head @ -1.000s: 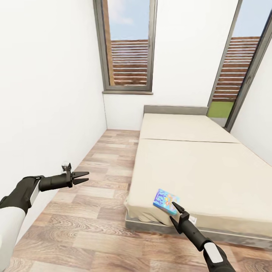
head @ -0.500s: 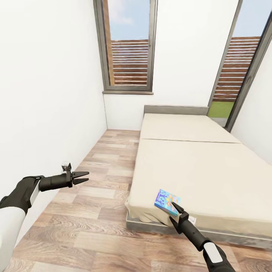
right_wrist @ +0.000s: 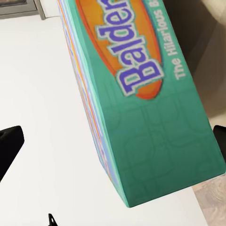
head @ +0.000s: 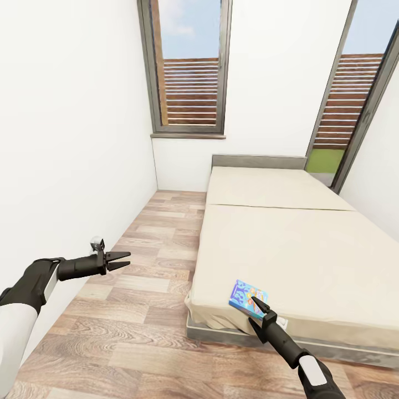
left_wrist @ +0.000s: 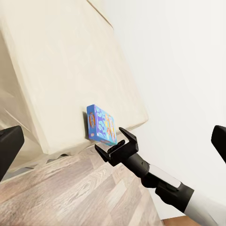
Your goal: Put all the toys in the child's room - the three board games (two on the bed and one on the table), the two jigsaw puzzles on the table, and the tennis ball on the table - inside the toy box on the table in the child's room.
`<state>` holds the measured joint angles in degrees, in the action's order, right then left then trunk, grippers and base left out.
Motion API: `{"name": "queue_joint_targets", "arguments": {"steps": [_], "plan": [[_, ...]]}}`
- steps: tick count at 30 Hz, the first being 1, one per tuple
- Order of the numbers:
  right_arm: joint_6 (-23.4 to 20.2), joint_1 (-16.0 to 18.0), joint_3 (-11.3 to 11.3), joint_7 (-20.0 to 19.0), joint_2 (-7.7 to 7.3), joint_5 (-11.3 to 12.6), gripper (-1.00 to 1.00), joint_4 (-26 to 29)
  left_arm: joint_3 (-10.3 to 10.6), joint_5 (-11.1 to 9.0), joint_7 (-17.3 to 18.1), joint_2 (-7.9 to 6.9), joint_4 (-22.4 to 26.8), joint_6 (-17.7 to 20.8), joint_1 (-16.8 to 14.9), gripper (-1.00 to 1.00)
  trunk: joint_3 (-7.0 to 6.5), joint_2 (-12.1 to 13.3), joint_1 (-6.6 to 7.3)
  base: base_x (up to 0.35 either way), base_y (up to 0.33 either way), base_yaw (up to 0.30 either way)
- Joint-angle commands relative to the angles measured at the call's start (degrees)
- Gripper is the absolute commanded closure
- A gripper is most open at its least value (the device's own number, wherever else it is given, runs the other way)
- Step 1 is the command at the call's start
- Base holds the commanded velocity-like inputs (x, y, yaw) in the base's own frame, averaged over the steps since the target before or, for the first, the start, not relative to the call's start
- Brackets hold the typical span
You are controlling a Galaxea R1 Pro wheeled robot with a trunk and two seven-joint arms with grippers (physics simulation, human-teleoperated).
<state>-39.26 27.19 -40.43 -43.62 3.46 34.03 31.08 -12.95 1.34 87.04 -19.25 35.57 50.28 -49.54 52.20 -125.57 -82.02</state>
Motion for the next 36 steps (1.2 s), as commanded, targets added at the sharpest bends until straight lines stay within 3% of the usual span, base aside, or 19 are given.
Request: {"name": "queue_joint_targets", "arguments": {"steps": [1, 2, 3, 10, 36], "plan": [[-0.29, 0.05, -0.35, -0.06, 0.05, 0.07, -1.0, 0.03, -0.06, 0.15, 0.28, 0.0, -0.01, 0.6, -0.03, -1.0, 0.05, -0.02, 0.01, 0.0, 0.0, 0.0], [-0.29, 0.05, -0.35, -0.06, 0.05, 0.07, -1.0, 0.03, -0.06, 0.15, 0.28, 0.0, -0.01, 0.6, -0.03, -1.0, 0.05, -0.02, 0.01, 0.0, 0.0, 0.0], [-0.29, 0.05, -0.35, -0.06, 0.05, 0.07, 1.0, 0.03, -0.06, 0.15, 0.29, 0.0, 0.0, 0.6, -0.03, -1.0, 0.05, -0.02, 0.01, 0.0, 0.0, 0.0], [-0.29, 0.05, -0.35, -0.21, 0.05, 0.19, 1.0, 0.09, -0.06, 0.14, 0.32, 0.0, 0.01, 0.62, -0.03, -1.0, 0.05, -0.02, 0.01, 0.0, 0.0, 0.0], [-0.77, 0.19, -0.25, -0.25, 0.06, -0.08, 1.0, 1.23, -0.06, 0.15, 0.32, 0.0, 0.01, 0.69, -0.03, -1.0, -4.61, 10.41, 5.72, 0.0, 0.0, 0.0]]}}
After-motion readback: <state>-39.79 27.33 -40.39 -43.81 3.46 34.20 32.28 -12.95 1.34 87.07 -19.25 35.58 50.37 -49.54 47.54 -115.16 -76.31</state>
